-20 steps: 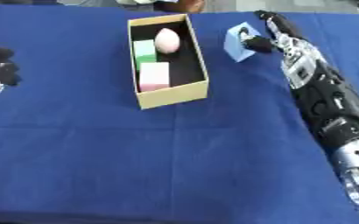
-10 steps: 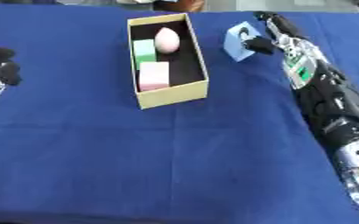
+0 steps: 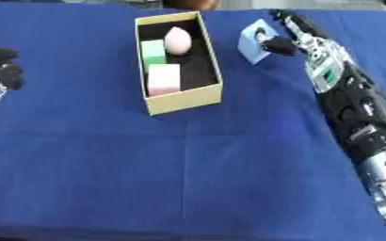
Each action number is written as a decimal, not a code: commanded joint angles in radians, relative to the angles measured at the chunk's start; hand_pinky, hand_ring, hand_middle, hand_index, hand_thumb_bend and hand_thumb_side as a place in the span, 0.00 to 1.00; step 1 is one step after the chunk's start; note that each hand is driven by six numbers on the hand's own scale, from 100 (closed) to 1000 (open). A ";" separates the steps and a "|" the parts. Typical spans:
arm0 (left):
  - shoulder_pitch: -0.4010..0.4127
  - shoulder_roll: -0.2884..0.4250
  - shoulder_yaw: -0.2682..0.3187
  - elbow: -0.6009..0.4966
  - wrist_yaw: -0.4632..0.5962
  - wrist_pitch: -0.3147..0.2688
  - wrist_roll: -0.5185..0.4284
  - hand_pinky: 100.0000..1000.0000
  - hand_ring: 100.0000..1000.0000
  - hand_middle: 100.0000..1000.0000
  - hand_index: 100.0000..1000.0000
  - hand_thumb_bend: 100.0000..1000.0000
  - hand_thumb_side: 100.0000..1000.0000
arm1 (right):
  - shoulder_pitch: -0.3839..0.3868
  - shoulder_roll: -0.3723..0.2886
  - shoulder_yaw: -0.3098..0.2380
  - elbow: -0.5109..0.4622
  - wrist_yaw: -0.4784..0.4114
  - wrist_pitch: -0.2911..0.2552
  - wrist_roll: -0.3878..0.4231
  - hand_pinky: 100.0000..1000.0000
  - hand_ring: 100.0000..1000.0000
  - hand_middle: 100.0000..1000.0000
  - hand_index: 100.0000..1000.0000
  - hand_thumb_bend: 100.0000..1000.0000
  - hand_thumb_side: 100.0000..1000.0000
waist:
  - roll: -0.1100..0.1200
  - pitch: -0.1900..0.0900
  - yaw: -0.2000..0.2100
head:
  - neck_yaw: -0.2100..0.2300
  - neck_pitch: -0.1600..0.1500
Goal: Pick up objects on the table and place them in the box.
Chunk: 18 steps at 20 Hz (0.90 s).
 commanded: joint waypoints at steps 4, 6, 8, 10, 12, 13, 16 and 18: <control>-0.011 0.011 0.005 -0.007 -0.003 -0.001 -0.005 0.60 0.56 0.53 0.75 0.20 0.47 | -0.024 -0.028 0.009 -0.053 -0.023 -0.014 0.020 0.84 0.93 0.90 0.98 0.00 0.66 | -0.012 -0.013 -0.004 | 0.002 0.006; -0.011 0.010 0.005 -0.005 -0.003 -0.001 -0.006 0.61 0.56 0.53 0.75 0.19 0.47 | -0.024 -0.025 0.012 -0.059 -0.024 -0.017 0.028 0.85 0.94 0.90 0.98 0.00 0.67 | -0.012 -0.014 -0.005 | 0.001 0.007; -0.011 0.010 0.005 -0.004 -0.003 -0.001 -0.007 0.61 0.56 0.53 0.75 0.19 0.47 | -0.023 -0.022 0.013 -0.060 -0.027 -0.020 0.038 0.85 0.94 0.90 0.98 0.00 0.68 | -0.011 -0.014 -0.004 | 0.001 0.007; -0.011 0.010 0.005 -0.004 -0.003 -0.002 -0.007 0.61 0.56 0.53 0.75 0.19 0.47 | -0.022 -0.020 0.013 -0.058 -0.033 -0.023 0.047 0.85 0.94 0.90 0.98 0.00 0.69 | -0.011 -0.015 -0.004 | 0.002 0.008; -0.010 0.010 0.006 -0.004 -0.002 -0.002 -0.006 0.61 0.56 0.53 0.75 0.19 0.47 | -0.022 -0.019 0.014 -0.057 -0.040 -0.027 0.055 0.85 0.94 0.90 0.98 0.00 0.69 | -0.010 -0.016 -0.004 | 0.002 0.009; -0.011 0.010 0.006 -0.004 -0.002 -0.002 -0.006 0.61 0.56 0.53 0.75 0.19 0.47 | -0.022 -0.017 0.015 -0.057 -0.043 -0.028 0.059 0.85 0.94 0.90 0.99 0.00 0.69 | -0.010 -0.017 -0.005 | 0.001 0.010; -0.011 0.010 0.004 -0.004 -0.002 -0.002 -0.009 0.61 0.56 0.53 0.75 0.19 0.47 | -0.023 -0.014 0.017 -0.053 -0.045 -0.031 0.069 0.85 0.94 0.90 0.99 0.00 0.70 | -0.010 -0.018 -0.006 | 0.002 0.012; -0.011 0.010 0.005 -0.004 -0.002 -0.003 -0.010 0.61 0.56 0.53 0.75 0.18 0.47 | -0.022 -0.011 0.019 -0.050 -0.044 -0.034 0.078 0.85 0.95 0.91 0.99 0.00 0.69 | -0.009 -0.019 -0.007 | 0.001 0.014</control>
